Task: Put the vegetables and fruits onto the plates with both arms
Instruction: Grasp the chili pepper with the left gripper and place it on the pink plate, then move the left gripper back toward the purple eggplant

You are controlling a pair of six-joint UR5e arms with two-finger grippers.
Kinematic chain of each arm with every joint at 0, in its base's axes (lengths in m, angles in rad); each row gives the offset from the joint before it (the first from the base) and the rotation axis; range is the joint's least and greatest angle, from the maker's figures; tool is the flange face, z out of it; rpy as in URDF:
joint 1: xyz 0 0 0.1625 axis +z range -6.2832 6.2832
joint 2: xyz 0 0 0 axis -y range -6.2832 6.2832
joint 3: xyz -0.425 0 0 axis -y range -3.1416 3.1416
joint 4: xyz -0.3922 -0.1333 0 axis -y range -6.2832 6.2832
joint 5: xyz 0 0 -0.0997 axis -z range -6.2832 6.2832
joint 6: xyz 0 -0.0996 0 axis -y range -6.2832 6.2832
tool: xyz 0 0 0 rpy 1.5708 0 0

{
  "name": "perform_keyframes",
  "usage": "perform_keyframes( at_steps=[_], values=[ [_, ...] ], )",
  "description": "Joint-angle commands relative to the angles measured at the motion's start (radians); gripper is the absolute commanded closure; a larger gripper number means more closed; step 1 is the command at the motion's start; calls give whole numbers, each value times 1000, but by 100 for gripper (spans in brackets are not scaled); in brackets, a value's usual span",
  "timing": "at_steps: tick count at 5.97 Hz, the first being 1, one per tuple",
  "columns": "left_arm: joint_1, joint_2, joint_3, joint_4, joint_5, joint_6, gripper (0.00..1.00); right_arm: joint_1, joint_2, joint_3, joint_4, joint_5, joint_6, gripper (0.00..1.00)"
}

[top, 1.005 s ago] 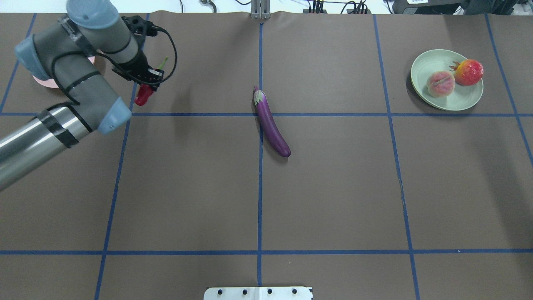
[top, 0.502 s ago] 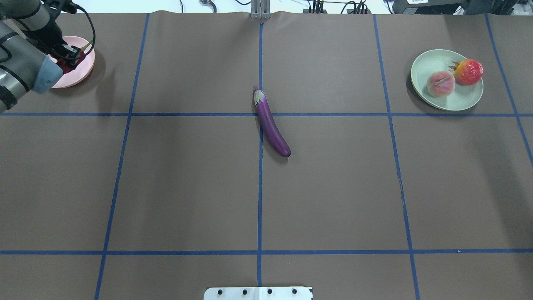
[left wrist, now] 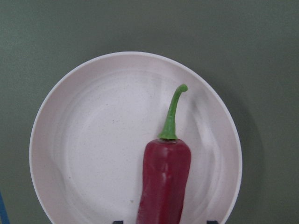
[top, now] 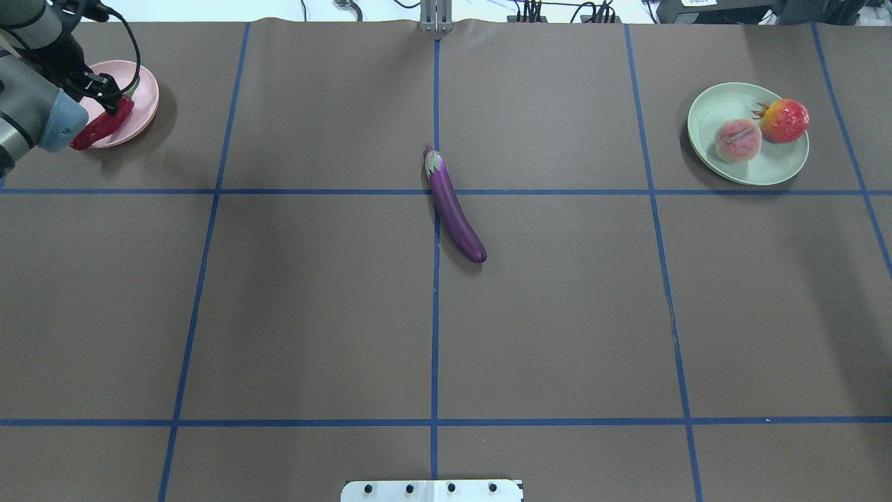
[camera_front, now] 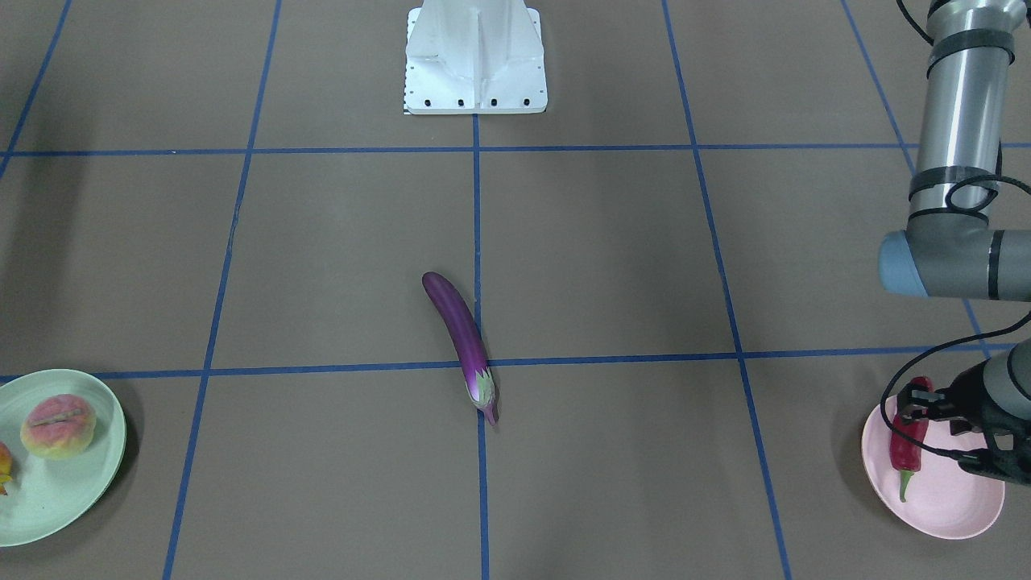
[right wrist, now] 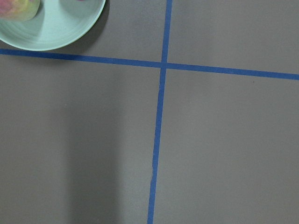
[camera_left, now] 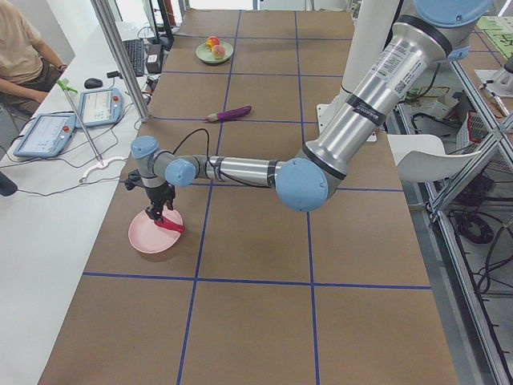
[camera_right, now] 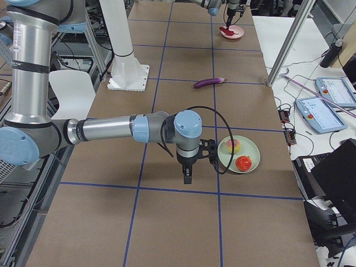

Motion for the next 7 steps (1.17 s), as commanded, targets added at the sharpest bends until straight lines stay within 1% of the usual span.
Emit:
perform_keyframes(
  at_steps=[1,2,3,5,6,7],
  values=[
    [9,3,-116,12,-23,-119,0,0,0,-1,1,12,0,0],
    [38,-6,-161,-5,-107,-313,0,0,0,-1,1,12,-2,0],
    [144,-9,-248,-3,-94,-489,0,0,0,1,1,12,-2,0],
    [339,-160,-252,0,28,-828,0,0,0,1,1,12,-2,0],
    [430,-237,-233,4,100,-988,0,0,0,0,1,12,-2,0],
    [497,-334,-162,0,160,-1126,0,0,0,-1,1,12,-2,0]
  ],
)
